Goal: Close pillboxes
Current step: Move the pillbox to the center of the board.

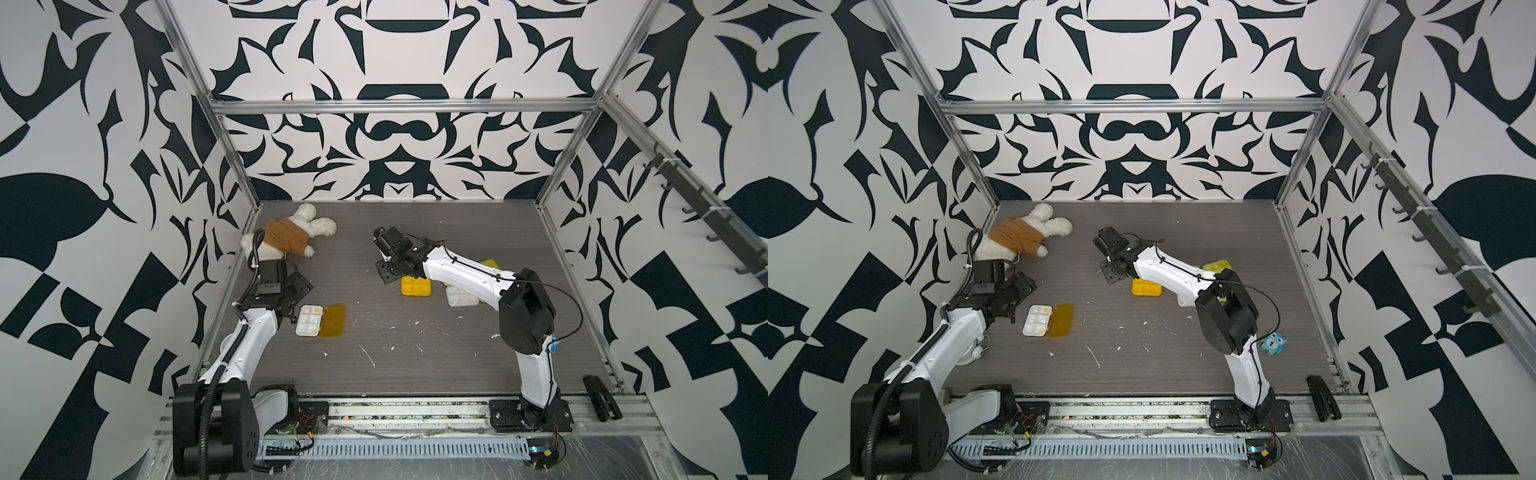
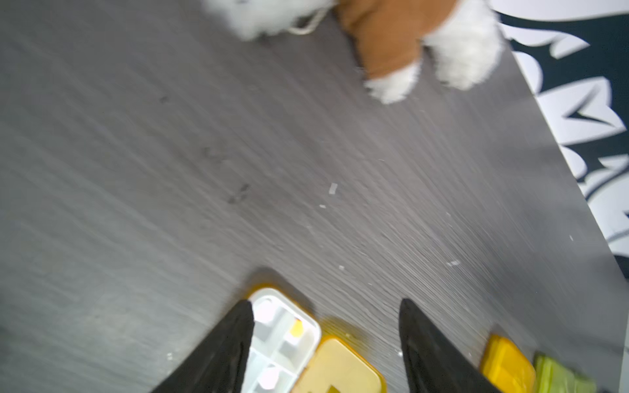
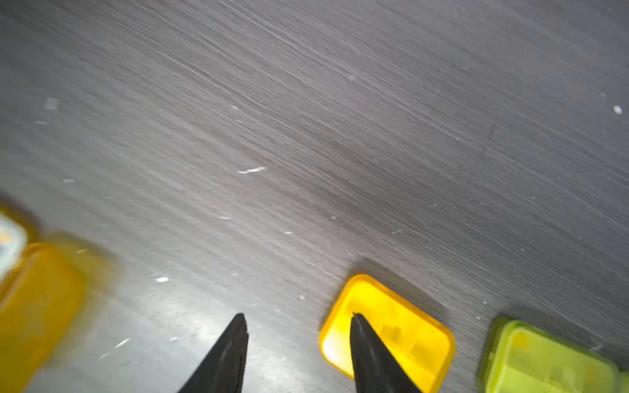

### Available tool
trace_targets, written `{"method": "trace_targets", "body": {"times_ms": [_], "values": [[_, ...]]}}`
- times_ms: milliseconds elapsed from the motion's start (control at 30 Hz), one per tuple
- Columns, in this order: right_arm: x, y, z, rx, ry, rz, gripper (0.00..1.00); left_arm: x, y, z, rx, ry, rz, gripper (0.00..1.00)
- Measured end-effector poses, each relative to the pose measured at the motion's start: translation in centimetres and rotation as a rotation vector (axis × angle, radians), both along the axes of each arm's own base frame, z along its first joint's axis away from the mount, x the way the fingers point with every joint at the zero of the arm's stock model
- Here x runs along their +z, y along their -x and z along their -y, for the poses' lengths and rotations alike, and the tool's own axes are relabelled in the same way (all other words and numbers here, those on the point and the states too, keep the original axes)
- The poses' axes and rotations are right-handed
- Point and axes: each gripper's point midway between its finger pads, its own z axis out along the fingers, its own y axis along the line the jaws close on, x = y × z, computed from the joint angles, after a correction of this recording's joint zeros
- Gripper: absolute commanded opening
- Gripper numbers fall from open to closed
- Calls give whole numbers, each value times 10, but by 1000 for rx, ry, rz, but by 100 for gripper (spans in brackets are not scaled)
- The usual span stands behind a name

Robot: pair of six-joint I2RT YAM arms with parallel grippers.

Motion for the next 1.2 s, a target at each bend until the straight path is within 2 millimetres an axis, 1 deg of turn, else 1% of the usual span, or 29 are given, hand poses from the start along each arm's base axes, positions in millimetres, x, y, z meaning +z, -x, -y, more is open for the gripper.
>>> {"method": "trace_targets", "body": {"times_ms": [67,133,300,400,500,633,733,833,1033,1200], "values": [[0,6,-7,19,-14,-4,51,-19,6,-5,32,32,-59,69],[-8,12,-8,29,-11,-22,51,-30,10,-4,41,58,-95,69],[-32,23,3,28,28,-71,51,-45,14,-1,58,101,-130,69],[-37,25,7,25,31,-81,51,-57,20,2,65,127,-165,69],[-32,26,8,24,23,-77,52,-58,20,2,71,136,-157,69],[-17,25,8,24,-3,-49,52,-57,20,5,70,153,-145,69],[-7,24,8,22,-18,-30,52,-57,18,9,61,179,-134,68],[-4,23,11,17,-22,-22,52,-56,17,15,42,207,-123,68],[-3,20,19,1,-20,-23,52,-56,18,37,-14,238,-110,67],[-1,18,34,-25,-17,-22,52,-55,24,65,-82,252,-125,66]]}}
